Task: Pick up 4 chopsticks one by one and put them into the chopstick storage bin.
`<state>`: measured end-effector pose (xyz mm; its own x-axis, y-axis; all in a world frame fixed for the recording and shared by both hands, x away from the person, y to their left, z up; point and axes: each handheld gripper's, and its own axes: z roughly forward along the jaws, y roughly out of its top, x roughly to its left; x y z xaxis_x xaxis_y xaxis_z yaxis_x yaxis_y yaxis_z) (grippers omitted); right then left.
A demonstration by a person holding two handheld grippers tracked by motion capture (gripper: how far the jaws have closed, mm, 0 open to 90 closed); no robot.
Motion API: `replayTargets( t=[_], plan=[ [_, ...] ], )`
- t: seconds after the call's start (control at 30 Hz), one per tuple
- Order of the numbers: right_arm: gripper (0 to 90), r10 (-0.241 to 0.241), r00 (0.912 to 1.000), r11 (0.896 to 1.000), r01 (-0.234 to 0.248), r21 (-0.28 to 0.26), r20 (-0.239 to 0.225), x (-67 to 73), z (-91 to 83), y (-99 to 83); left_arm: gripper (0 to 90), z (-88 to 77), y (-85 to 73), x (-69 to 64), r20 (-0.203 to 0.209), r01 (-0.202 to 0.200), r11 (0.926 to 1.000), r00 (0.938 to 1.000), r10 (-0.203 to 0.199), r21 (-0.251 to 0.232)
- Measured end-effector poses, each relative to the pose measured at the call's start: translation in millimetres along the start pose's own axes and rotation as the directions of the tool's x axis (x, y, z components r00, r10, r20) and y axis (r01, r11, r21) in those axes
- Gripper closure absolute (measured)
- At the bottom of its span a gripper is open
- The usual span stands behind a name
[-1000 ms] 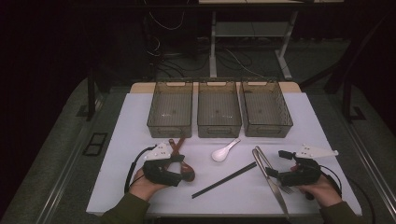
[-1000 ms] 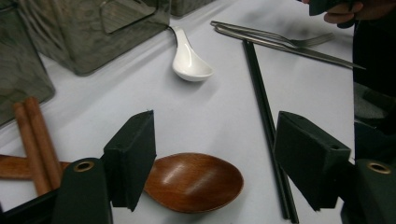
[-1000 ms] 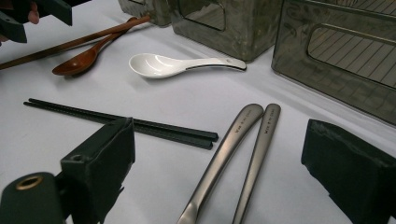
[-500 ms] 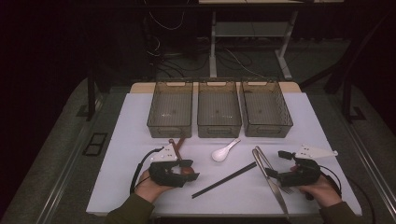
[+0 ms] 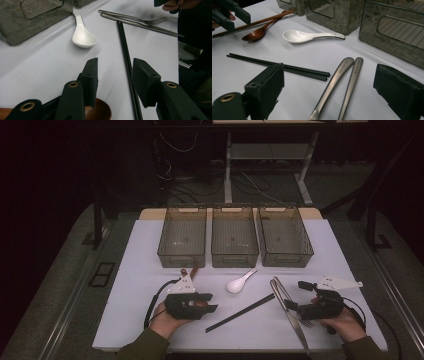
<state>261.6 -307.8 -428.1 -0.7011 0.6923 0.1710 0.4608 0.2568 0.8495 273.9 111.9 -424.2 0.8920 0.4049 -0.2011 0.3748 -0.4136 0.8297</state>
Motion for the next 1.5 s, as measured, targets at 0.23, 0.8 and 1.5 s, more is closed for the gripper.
replayTargets(
  t=[0.23,0.8,1.5],
  plan=[
    [9.7,0.000,1.0000,1.000,0.000,-0.002,-0.002,0.2,0.1,0.3,59.2,12.3,2.7,-4.0,-0.002,-0.008,0.9996,1.0000,0.008,0.026],
    [9.7,0.004,1.0000,1.000,-0.004,-0.002,0.005,-0.4,0.5,0.6,72.1,30.2,2.2,-11.6,0.021,0.010,0.9970,0.9997,-0.012,0.077],
    [9.8,-0.007,0.9999,1.000,0.007,0.009,0.011,0.5,1.3,-0.1,78.9,42.9,-2.9,-17.7,0.043,-0.004,0.9886,0.9991,-0.002,0.151]
  ],
)
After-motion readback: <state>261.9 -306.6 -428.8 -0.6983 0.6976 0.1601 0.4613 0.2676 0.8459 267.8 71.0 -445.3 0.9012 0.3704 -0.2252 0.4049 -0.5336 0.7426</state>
